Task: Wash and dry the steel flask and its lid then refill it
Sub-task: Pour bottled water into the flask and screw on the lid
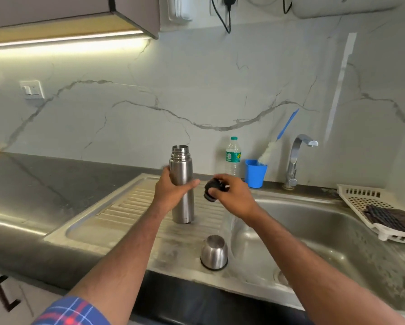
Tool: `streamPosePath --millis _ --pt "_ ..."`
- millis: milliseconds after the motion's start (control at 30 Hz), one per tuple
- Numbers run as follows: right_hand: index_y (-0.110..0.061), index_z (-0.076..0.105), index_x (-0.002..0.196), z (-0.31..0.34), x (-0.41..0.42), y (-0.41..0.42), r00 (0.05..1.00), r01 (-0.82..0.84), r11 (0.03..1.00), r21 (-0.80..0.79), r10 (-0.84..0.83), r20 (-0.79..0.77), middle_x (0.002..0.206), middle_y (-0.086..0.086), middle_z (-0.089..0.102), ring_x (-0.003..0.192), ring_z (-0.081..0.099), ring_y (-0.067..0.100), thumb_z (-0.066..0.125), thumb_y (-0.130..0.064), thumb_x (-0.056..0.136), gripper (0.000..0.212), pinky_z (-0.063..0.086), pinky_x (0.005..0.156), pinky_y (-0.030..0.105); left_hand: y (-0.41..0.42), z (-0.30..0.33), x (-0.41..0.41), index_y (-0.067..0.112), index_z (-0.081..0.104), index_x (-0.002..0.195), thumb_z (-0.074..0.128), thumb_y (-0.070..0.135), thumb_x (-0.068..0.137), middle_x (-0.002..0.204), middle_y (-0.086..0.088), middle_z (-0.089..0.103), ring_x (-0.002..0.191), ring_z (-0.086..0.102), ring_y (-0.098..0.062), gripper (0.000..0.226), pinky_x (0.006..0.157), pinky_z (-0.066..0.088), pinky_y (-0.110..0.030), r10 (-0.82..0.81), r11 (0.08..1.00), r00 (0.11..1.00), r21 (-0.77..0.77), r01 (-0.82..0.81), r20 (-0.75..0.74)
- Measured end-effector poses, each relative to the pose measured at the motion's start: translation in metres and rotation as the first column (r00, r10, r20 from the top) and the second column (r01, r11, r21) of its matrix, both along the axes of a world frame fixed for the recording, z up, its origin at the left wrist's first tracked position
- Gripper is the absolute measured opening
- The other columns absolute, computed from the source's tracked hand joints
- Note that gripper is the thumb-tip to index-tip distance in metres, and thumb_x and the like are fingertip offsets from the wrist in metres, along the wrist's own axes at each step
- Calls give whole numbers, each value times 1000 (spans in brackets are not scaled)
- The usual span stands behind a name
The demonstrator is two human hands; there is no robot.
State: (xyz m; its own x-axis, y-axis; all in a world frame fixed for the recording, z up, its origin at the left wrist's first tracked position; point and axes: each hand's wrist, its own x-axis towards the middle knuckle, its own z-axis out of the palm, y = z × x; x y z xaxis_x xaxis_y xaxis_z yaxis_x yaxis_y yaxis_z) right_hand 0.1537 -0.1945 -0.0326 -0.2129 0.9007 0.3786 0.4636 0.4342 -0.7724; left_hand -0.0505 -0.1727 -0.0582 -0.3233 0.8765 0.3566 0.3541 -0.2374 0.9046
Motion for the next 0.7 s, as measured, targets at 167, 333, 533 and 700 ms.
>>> streamPosePath --millis 167,333,533,700 --pt "-19 63 132 5 34 16 974 72 997 37 -63 -218 118 -4 68 107 64 11 75 -21 90 44 53 101 34 21 -2 18 24 53 115 96 39 62 102 7 67 92 67 -17 70 82 56 -36 146 987 983 85 -137 -107" --pt "-22 65 128 4 75 25 913 144 984 108 -89 -398 116 -4 72 109 67 13 77 -23 89 41 53 99 34 39 -5 61 26 56 106 93 50 50 95 11 70 85 70 -10 71 76 59 -39 -50 988 989 139 70 -141" --pt "-14 65 129 -1 122 24 822 202 972 119 -102 -560 113 1 75 107 70 11 74 -13 92 38 53 93 24 52 -13 126 25 59 115 97 38 52 102 6 73 92 72 -11 74 83 61 -40 -364 918 924 122 377 -117" --pt "-18 64 131 -12 137 24 815 203 970 134 -91 -573 119 1 73 113 69 13 73 -13 93 39 52 102 31 59 -28 137 18 62 112 98 29 52 99 1 74 91 71 -13 70 79 59 -33 -491 865 867 74 496 -85"
